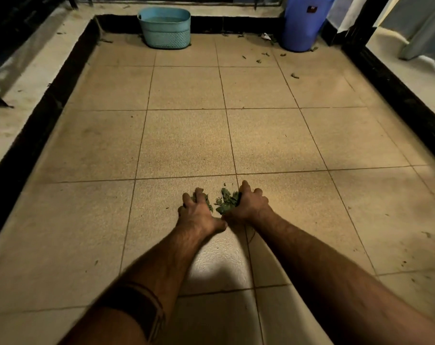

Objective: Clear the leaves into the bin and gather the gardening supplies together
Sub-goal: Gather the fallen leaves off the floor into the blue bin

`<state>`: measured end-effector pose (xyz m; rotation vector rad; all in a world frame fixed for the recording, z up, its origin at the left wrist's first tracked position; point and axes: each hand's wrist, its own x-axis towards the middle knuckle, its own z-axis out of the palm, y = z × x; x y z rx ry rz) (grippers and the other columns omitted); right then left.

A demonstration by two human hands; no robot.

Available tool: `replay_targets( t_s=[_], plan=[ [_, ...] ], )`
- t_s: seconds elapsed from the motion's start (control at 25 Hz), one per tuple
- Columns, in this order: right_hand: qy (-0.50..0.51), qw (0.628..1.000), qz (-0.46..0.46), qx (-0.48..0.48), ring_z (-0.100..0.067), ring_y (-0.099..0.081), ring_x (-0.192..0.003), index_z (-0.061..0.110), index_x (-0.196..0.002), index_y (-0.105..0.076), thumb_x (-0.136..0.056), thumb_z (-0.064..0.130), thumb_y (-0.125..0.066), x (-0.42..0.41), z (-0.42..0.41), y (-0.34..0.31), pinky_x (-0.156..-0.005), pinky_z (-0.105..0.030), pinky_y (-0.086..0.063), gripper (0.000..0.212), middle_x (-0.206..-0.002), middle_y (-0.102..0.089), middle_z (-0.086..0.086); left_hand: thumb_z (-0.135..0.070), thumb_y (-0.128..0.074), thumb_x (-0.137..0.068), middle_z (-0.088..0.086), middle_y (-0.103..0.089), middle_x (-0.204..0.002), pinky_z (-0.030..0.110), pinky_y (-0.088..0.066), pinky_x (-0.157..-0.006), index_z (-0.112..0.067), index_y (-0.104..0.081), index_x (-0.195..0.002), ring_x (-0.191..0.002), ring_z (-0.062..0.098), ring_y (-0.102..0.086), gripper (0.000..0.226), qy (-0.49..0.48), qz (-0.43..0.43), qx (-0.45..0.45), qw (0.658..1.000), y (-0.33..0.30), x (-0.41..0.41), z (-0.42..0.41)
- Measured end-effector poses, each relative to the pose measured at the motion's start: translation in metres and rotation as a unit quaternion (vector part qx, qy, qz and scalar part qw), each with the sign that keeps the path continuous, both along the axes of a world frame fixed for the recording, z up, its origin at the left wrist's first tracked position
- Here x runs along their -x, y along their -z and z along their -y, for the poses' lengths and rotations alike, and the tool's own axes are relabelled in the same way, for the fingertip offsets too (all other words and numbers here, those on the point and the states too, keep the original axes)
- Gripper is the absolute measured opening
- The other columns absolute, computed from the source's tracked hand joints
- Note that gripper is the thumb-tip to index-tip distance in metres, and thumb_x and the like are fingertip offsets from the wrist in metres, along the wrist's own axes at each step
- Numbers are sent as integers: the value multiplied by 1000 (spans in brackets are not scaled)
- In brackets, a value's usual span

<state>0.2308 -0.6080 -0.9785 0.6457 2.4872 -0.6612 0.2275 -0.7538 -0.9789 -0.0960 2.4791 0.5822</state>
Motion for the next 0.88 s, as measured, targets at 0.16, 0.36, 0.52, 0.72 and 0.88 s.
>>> replay_targets(
  t_s=[0.16, 0.36, 0.52, 0.72, 0.88],
  plan=[
    [-56, 998, 11, -24, -40, -21, -148, 27, -162, -4, -76, 39, -85, 15, 14, 4, -111, -56, -41, 119, -160, -22, -19, -38, -84, -78, 11, 6, -167, 51, -39, -111, -22, 3, -161, -148, 39, -17, 121, 86, -29, 76, 993, 1, 12, -13],
    [-195, 974, 51, -103, -47, -18, -148, 33, -162, 2, -75, 38, -87, 31, 21, 3, -107, -62, -43, 124, -165, -4, -18, -41, -85, -76, 6, 12, -168, 54, -41, -108, -27, 7, -161, -150, 40, -14, 126, 167, -14, 126, 978, 1, 31, -7],
    [-299, 941, 52, -150, -41, -30, -142, 35, -158, -22, -85, 32, -78, 39, 19, 7, -105, -58, -47, 92, -158, -28, -13, -39, -81, -81, 3, -16, -164, 53, -41, -107, -32, -25, -158, -144, 38, -21, 96, 190, -4, 113, 975, 4, 39, -5],
    [-265, 955, -91, -100, -23, -58, -115, 26, -130, -62, -94, 15, -68, 16, -1, 15, -92, -39, -56, 38, -127, -58, -4, -27, -61, -98, 1, -54, -137, 34, -46, -102, -31, -65, -131, -120, 20, -51, 33, 180, -127, 52, 974, 15, 29, 17],
    [-116, 985, -130, 8, -12, -65, -92, 22, -110, -71, -92, 9, -69, 3, -27, 10, -84, -30, -57, 22, -107, -71, 1, -21, -61, -98, -4, -66, -121, 25, -47, -91, -26, -73, -117, -105, 13, -61, 23, 104, -155, -42, 981, 15, 26, 37]
  ],
)
